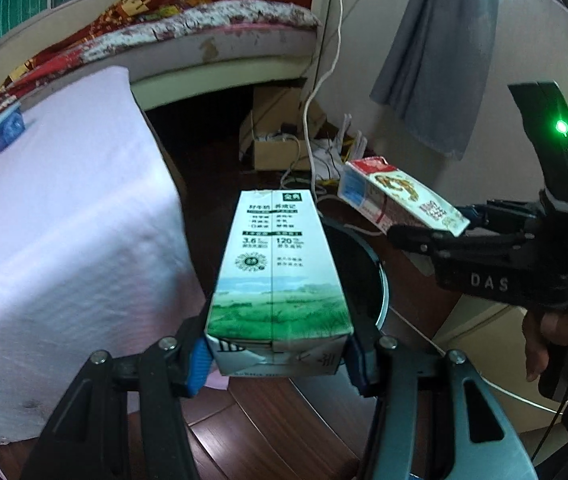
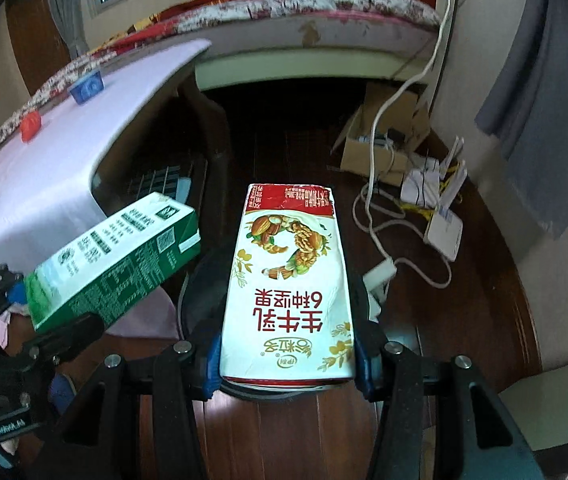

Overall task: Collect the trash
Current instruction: 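Hold both cartons over the black bin and open both tools to drop them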

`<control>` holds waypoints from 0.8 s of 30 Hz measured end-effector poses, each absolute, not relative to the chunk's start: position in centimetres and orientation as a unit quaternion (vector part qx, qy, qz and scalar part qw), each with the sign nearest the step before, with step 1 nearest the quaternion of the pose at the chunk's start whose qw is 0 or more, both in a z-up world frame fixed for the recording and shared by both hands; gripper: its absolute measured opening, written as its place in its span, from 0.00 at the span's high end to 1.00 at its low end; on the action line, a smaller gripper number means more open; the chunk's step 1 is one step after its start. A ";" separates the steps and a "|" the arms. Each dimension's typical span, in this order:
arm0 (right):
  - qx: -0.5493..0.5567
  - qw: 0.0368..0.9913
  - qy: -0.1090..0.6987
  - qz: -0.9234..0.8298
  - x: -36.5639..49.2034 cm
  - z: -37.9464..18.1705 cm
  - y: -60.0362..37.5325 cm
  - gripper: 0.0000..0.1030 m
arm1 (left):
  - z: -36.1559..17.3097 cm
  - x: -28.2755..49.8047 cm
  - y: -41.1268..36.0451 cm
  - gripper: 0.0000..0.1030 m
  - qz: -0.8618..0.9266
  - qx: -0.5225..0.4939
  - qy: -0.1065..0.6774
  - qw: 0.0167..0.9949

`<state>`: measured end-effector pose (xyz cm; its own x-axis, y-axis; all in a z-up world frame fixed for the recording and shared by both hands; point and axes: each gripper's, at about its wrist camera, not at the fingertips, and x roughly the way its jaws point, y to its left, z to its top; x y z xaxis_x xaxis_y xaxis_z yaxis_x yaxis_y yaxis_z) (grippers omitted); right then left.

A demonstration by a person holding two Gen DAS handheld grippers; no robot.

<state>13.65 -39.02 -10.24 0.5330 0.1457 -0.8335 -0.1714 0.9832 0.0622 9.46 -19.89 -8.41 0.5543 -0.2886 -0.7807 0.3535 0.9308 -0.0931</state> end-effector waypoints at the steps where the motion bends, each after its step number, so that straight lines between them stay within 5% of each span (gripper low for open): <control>1: -0.013 0.872 0.481 0.091 13.6 -11.1 -39.3 0.49 | -8.8 9.6 -20.1 0.47 -0.183 0.039 0.436 0.880; 18: -0.070 0.832 0.534 0.135 16.4 -19.0 -38.3 0.47 | -15.3 12.6 -22.1 0.45 -0.184 0.023 0.513 0.838; 19: -0.070 0.832 0.534 0.137 16.7 -19.3 -38.2 0.44 | -15.6 12.7 -22.1 0.43 -0.185 0.018 0.525 0.830; 20: -0.076 0.833 0.533 0.129 17.0 -19.6 -38.3 0.26 | -15.8 12.8 -22.0 0.34 -0.177 0.015 0.531 0.829; 22: -0.095 0.833 0.535 0.100 17.5 -20.0 -38.5 0.06 | -16.1 12.8 -21.9 0.20 -0.169 0.013 0.535 0.828; 24: -0.090 0.836 0.534 0.085 17.9 -19.9 -39.5 0.06 | -16.0 12.5 -21.6 0.19 -0.159 0.016 0.533 0.831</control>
